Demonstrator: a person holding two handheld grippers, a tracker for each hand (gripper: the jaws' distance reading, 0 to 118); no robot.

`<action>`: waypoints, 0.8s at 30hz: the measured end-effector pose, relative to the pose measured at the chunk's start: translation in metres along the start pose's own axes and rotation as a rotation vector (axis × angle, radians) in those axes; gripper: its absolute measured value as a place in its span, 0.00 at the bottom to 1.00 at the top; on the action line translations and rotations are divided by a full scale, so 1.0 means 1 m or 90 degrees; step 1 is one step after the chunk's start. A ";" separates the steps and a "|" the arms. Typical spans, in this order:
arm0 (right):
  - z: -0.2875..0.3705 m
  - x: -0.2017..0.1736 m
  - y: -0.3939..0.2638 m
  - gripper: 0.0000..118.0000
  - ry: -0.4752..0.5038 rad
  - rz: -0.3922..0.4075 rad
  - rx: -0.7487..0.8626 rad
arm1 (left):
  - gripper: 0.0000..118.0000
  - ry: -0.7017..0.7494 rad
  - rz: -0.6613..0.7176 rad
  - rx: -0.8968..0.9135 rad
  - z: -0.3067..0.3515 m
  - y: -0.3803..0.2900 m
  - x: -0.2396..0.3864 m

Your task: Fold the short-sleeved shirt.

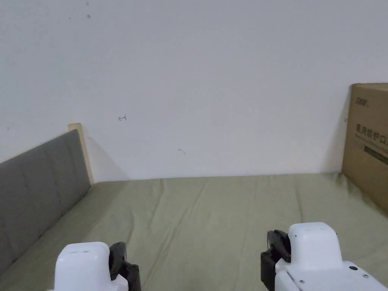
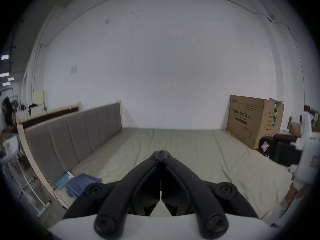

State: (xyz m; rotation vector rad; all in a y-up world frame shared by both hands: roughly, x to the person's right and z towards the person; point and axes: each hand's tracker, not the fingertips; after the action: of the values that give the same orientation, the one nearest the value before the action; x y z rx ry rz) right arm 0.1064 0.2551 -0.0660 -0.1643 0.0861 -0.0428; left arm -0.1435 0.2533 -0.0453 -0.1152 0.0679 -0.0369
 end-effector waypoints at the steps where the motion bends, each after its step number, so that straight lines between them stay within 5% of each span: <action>1: 0.003 0.001 0.002 0.06 -0.001 -0.002 0.009 | 0.00 0.007 -0.014 -0.004 0.001 0.002 0.003; 7: 0.010 -0.003 0.005 0.37 -0.006 -0.006 -0.001 | 0.07 0.003 0.028 0.032 0.004 0.010 0.002; 9: 0.010 -0.003 0.004 0.70 -0.009 -0.009 -0.009 | 0.30 0.017 0.023 0.038 0.004 0.011 0.002; 11: 0.013 -0.003 0.004 0.80 -0.014 -0.009 -0.008 | 0.71 0.008 0.030 0.023 0.001 0.012 0.000; 13: 0.015 -0.003 0.004 0.80 -0.030 -0.006 -0.003 | 0.96 -0.016 0.042 0.006 -0.001 0.012 -0.001; 18: 0.016 0.000 0.005 0.94 -0.054 0.001 0.007 | 0.99 -0.010 0.016 0.000 0.000 0.013 0.005; 24: 0.014 0.003 0.006 0.96 -0.043 0.005 0.012 | 0.96 0.000 -0.005 0.009 0.006 0.020 0.010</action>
State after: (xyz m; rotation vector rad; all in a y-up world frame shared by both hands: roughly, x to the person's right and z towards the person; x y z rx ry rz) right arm 0.1110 0.2635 -0.0535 -0.1465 0.0186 -0.0304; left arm -0.1325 0.2736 -0.0423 -0.1019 0.0677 -0.0444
